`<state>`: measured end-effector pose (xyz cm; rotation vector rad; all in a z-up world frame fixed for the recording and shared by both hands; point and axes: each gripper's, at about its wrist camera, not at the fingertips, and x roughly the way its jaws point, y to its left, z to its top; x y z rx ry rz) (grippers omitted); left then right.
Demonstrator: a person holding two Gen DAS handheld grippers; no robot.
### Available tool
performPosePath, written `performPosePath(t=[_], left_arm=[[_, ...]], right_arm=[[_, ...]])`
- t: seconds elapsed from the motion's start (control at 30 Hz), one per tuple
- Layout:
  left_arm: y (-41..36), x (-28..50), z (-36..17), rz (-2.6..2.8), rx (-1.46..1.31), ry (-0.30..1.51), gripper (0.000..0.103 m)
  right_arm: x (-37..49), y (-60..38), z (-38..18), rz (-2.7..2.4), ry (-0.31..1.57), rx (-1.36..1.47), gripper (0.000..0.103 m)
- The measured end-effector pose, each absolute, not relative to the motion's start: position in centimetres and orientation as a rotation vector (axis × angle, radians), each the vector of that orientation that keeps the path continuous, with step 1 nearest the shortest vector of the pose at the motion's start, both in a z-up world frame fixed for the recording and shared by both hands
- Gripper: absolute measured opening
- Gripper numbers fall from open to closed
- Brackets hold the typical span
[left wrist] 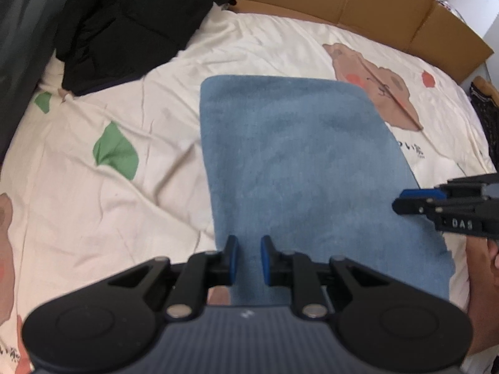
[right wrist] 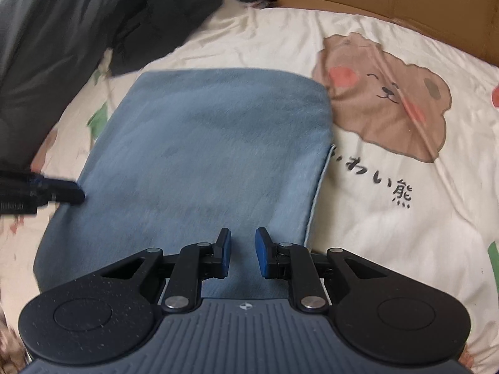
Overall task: Fold clothes
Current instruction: 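Grasp the folded denim edge with the right gripper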
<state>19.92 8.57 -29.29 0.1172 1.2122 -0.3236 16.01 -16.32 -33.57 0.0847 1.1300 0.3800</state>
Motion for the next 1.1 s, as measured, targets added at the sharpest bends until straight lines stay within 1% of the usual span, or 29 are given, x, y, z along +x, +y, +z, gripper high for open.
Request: performPosePath(t=[0.07, 0.17, 0.27, 0.43, 0.53, 0.57, 0.77, 0.83, 0.9, 1.1], left_arm=[[8.9, 19.6, -29.2, -0.307, 0.098, 1.214, 0.017], [9.4, 19.1, -29.2, -0.269, 0.053, 1.215, 0.018], [9.8, 18.5, -29.2, -0.241, 0.008, 1.219, 0.023], [9.9, 17.4, -29.3, -0.235, -0.004, 1.218, 0.026], [9.9, 16.8, -29.6, -0.232, -0.009, 1.232, 0.029], [10.0, 16.6, -29.7, -0.229, -0.023, 1.233, 0.031], [10.7, 15.6, -29.7, -0.229, -0.084, 1.231, 0.032], [11.1, 15.3, -29.8, -0.231, -0.107, 1.226, 0.036], [11.8, 15.1, -30.0, -0.223, -0.145, 1.216, 0.043], [13.2, 14.6, -30.7, -0.236, -0.261, 1.179, 0.043]], right_arm=[[15.2, -16.0, -33.4, 0.396, 1.128, 0.06, 0.024], [14.6, -16.5, -33.6, 0.385, 1.142, 0.126, 0.024], [14.1, -16.7, -33.6, 0.361, 1.15, 0.151, 0.024], [13.4, -17.2, -33.7, 0.351, 1.167, 0.187, 0.024], [13.1, -17.7, -33.6, 0.355, 1.188, 0.212, 0.023], [12.9, -17.7, -33.5, 0.352, 1.195, 0.217, 0.022], [11.7, -18.0, -32.8, 0.329, 1.238, 0.23, 0.02], [11.2, -18.2, -32.5, 0.319, 1.262, 0.248, 0.02], [10.8, -18.5, -31.8, 0.306, 1.26, 0.265, 0.02], [10.5, -20.0, -30.5, 0.288, 1.238, 0.274, 0.023]])
